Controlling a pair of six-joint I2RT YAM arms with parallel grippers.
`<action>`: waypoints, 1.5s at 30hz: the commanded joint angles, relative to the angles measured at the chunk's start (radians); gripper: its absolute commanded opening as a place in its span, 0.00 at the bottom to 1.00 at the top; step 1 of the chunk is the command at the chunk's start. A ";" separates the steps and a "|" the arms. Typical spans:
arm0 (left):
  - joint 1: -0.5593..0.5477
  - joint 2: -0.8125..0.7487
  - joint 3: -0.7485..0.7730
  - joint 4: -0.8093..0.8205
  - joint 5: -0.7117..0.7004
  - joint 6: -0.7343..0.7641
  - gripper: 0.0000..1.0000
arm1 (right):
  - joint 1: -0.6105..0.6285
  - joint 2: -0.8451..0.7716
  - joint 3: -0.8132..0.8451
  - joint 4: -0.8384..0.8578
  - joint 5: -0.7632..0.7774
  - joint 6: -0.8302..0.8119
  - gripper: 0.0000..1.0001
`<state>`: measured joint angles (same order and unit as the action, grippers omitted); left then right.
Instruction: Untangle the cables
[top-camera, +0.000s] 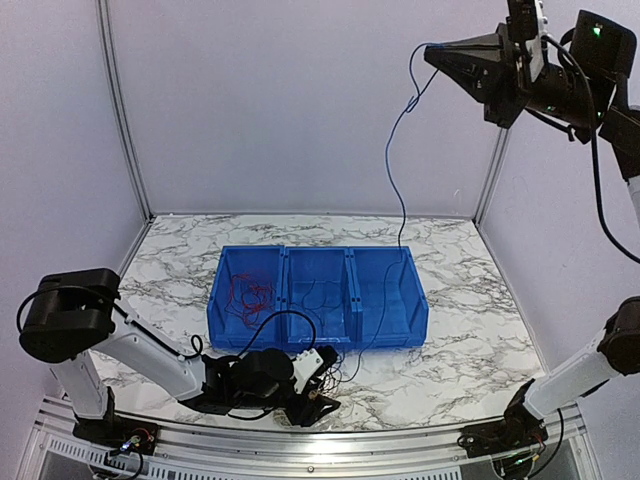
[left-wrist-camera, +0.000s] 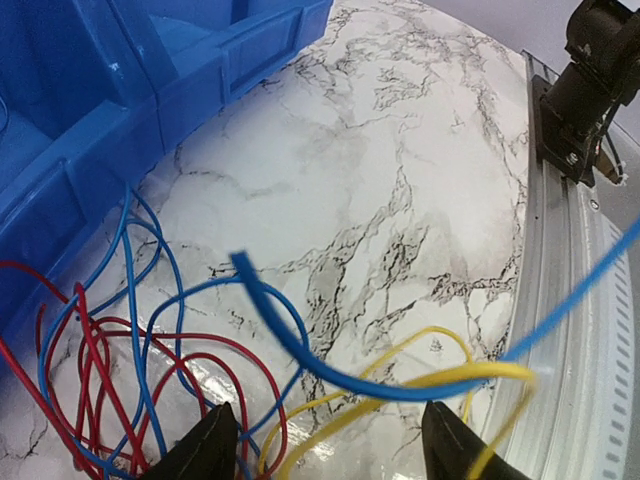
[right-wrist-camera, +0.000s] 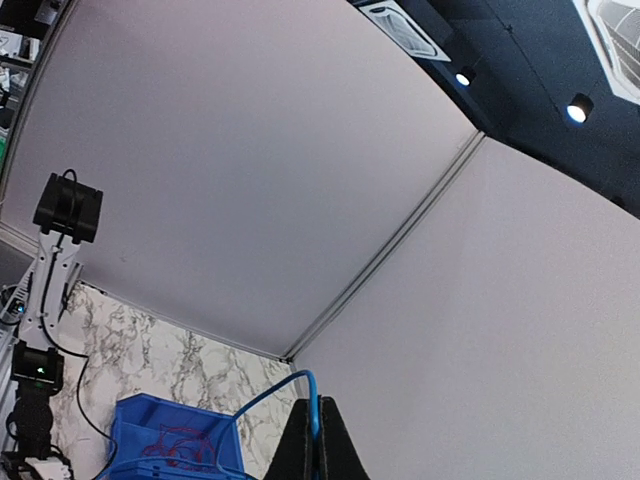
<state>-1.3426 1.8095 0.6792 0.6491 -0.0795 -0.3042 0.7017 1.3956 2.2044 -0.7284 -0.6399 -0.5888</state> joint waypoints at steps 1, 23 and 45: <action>0.000 0.023 0.030 -0.006 -0.026 -0.007 0.65 | -0.041 0.022 0.058 -0.002 0.090 -0.036 0.00; 0.000 -0.160 -0.186 -0.006 -0.131 -0.050 0.23 | -0.160 0.075 0.122 0.212 0.490 -0.020 0.00; 0.000 -0.348 -0.399 -0.025 -0.363 -0.193 0.16 | -0.184 0.094 0.088 0.263 0.554 0.010 0.00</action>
<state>-1.3426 1.4433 0.2405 0.6445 -0.4213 -0.5148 0.5278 1.4853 2.3135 -0.4835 -0.0448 -0.6056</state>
